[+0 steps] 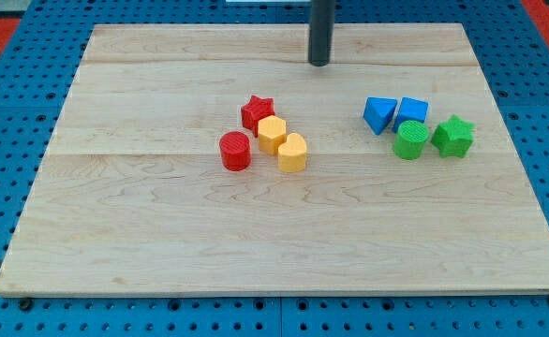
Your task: Separate the red star from the yellow hexagon
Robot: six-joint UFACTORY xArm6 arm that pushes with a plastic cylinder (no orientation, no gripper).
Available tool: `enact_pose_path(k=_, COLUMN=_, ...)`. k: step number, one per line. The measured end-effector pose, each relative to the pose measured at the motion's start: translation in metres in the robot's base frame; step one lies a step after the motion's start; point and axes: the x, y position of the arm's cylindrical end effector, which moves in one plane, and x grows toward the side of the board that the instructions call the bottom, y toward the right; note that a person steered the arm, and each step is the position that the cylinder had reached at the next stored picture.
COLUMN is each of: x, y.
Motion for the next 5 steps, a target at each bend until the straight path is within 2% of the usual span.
enact_pose_path(k=1, x=-0.005, y=0.05)
enact_pose_path(k=3, x=-0.005, y=0.054)
enact_pose_path(k=4, x=-0.005, y=0.079)
enact_pose_path(k=5, x=-0.008, y=0.128)
